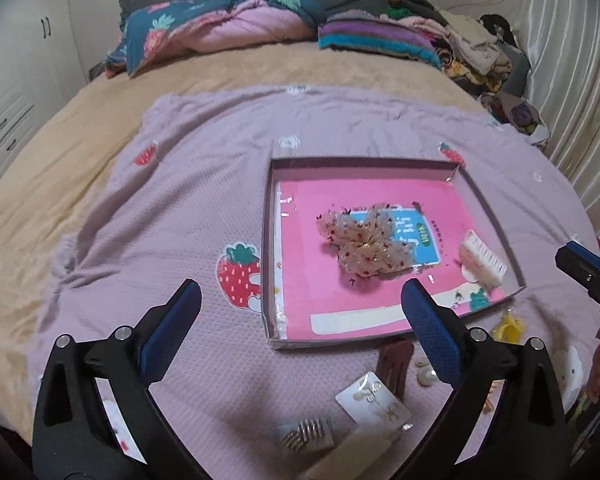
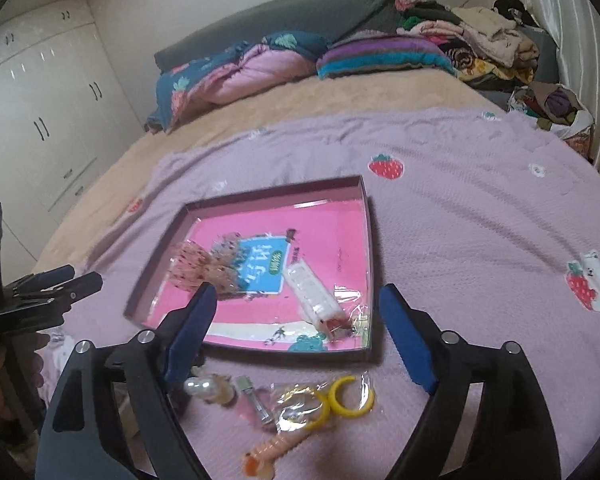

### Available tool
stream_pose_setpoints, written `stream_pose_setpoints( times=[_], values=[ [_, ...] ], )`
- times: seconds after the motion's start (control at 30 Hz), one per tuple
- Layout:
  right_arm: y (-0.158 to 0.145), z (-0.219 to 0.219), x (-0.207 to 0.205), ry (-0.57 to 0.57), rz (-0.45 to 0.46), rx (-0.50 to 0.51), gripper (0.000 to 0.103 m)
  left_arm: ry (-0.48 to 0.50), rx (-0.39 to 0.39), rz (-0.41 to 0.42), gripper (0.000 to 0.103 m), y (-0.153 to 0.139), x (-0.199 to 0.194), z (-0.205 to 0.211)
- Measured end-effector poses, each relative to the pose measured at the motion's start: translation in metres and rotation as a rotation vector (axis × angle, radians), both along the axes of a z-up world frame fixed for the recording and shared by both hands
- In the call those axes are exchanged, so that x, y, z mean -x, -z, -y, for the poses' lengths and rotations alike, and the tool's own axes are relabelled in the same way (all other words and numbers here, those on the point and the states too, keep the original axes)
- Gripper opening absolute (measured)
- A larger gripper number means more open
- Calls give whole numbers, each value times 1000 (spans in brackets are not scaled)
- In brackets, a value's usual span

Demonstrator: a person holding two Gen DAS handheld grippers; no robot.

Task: Organize jewelry
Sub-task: 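Open both tools to release the bow and clip in the tray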

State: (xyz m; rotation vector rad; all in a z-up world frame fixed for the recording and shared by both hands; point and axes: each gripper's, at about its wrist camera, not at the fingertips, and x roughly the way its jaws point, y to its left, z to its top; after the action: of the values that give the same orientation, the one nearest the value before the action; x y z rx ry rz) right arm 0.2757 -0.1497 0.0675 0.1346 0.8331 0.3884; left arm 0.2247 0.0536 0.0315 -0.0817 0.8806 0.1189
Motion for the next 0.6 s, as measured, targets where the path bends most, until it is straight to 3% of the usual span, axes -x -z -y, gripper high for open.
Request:
stream_pose_setpoints(
  times=[0.4, 0.6],
  values=[
    [-61, -3, 46, -37, 123, -49, 93, -16, 2, 94, 94, -42, 58, 2],
    [-69, -11, 75, -61, 149, -38, 95, -17, 15, 106, 94, -38, 86, 0]
  ],
)
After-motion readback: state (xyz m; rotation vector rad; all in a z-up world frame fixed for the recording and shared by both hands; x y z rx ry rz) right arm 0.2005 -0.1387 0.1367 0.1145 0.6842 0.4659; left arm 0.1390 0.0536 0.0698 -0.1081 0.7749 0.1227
